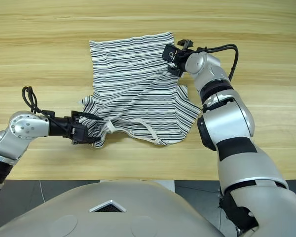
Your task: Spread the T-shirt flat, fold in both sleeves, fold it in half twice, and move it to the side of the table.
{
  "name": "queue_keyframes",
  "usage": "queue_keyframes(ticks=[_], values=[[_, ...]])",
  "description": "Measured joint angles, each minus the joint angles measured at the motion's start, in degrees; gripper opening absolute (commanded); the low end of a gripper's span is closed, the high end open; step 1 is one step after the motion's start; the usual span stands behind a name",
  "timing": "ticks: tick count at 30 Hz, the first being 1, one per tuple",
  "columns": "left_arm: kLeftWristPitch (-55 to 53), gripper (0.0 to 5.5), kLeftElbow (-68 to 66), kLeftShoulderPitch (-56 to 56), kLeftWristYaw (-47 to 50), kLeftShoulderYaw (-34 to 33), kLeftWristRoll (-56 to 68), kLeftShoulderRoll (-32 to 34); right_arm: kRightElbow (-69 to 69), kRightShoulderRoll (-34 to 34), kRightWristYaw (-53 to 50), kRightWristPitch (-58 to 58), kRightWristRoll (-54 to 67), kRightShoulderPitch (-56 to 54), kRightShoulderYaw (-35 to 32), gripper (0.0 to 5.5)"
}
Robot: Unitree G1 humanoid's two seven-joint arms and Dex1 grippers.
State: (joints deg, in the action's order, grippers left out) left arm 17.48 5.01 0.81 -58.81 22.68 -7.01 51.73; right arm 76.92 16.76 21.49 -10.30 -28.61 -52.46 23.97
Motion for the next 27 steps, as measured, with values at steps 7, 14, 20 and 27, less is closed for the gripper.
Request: queue_keyframes(ticks=[7, 14, 20, 27], values=[[-2.17, 3.64, 4.55, 3.70, -3.09, -2.36, 2.44, 4.30, 0.00, 0.16, -0.34, 0.00, 0.00, 0.07, -0.04, 4.05], [-6.00, 3.64, 11.19, 3.81, -5.50, -5.56, 10.51, 4.77, 0.58, 0.09, -2.34, -2.52, -0.66, -0.35, 0.16, 4.05], [-10.48, 3.64, 14.11, 2.81, -5.69, -6.33, 14.65, 2.64, 1.64, -1.23, -8.79, -7.42, -4.47, -2.64, 1.90, 4.05], [-11.25, 3.64, -0.15, -4.82, 1.93, -5.30, 6.01, -5.49, 2.10, -0.91, -7.73, -8.61, -6.28, -5.10, 2.57, 4.05]])
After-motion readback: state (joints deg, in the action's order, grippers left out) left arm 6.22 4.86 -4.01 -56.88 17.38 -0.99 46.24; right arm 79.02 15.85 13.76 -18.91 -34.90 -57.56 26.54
